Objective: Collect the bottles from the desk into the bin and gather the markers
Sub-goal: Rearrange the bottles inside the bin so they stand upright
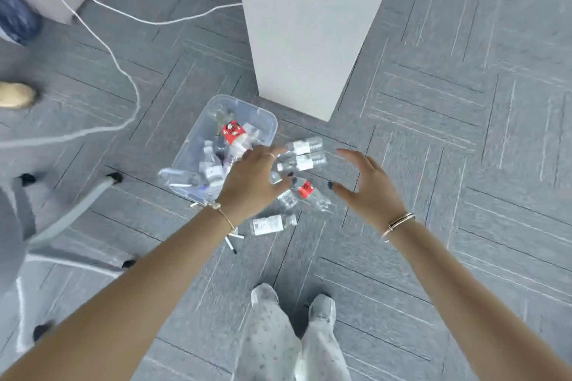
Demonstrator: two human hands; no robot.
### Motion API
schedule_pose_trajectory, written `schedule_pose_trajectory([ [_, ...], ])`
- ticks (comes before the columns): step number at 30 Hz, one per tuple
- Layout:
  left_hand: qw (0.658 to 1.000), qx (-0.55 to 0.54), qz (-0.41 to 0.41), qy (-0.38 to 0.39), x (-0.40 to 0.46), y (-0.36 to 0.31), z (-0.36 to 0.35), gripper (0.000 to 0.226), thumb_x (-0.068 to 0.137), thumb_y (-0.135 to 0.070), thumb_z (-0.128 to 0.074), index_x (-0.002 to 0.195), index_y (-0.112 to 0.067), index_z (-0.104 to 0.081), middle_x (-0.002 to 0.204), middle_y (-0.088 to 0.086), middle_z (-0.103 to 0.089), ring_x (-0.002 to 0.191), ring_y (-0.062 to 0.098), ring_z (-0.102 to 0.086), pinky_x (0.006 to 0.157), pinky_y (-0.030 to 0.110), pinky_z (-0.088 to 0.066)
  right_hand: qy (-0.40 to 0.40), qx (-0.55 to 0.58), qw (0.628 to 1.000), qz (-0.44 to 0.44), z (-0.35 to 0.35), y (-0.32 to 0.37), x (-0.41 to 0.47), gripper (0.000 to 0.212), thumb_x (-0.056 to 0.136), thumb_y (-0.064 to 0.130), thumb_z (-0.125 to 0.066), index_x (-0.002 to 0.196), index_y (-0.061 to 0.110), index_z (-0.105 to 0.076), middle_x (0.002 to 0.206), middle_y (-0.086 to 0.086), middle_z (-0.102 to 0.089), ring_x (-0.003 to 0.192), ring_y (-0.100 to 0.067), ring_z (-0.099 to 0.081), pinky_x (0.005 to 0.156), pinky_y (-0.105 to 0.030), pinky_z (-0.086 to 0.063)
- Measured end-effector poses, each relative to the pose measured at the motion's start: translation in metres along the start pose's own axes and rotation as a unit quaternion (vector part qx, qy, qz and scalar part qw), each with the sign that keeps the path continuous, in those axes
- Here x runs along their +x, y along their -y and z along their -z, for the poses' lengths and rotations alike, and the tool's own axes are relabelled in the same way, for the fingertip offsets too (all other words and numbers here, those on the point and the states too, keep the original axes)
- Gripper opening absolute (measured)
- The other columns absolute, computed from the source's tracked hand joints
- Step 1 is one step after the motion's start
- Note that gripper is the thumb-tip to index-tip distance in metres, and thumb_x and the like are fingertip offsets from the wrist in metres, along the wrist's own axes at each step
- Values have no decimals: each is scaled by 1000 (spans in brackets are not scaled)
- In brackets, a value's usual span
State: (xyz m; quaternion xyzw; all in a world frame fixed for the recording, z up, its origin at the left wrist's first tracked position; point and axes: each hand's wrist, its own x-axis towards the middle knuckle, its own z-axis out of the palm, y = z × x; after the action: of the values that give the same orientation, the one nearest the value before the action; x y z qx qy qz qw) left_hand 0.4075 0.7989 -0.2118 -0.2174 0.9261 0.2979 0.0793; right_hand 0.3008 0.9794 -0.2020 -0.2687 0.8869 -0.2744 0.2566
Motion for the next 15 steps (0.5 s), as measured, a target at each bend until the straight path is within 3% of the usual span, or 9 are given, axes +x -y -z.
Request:
schedule_pose_trajectory([
  [7,998,-19,36,-38,53,60,-103,53,86,-36,-60,133,-17,-45,122,8,-54,112,25,-50,87,30,-39,20,-1,1000,-19,-90,-89,52,55,81,32,-62,131,29,-38,131,-1,-49,124,-21,-44,101,-35,-36],
  [11,997,-13,62,-40,79,98,-170,50,88,-36,-58,132,-16,-46,130,6,-51,120,25,-47,93,34,-40,31,-6,999,-20,-142,-137,89,55,82,33,-60,131,33,-36,136,3,-46,127,-19,-41,98,-38,-39],
  [15,994,3,98,-57,112,130,-248,47,89,-36,-55,130,-15,-46,121,10,-55,113,28,-50,89,40,-47,45,-20,999,-2,-202,-190,129,54,84,33,-57,133,31,-35,138,4,-44,128,-18,-39,100,-32,-32],
])
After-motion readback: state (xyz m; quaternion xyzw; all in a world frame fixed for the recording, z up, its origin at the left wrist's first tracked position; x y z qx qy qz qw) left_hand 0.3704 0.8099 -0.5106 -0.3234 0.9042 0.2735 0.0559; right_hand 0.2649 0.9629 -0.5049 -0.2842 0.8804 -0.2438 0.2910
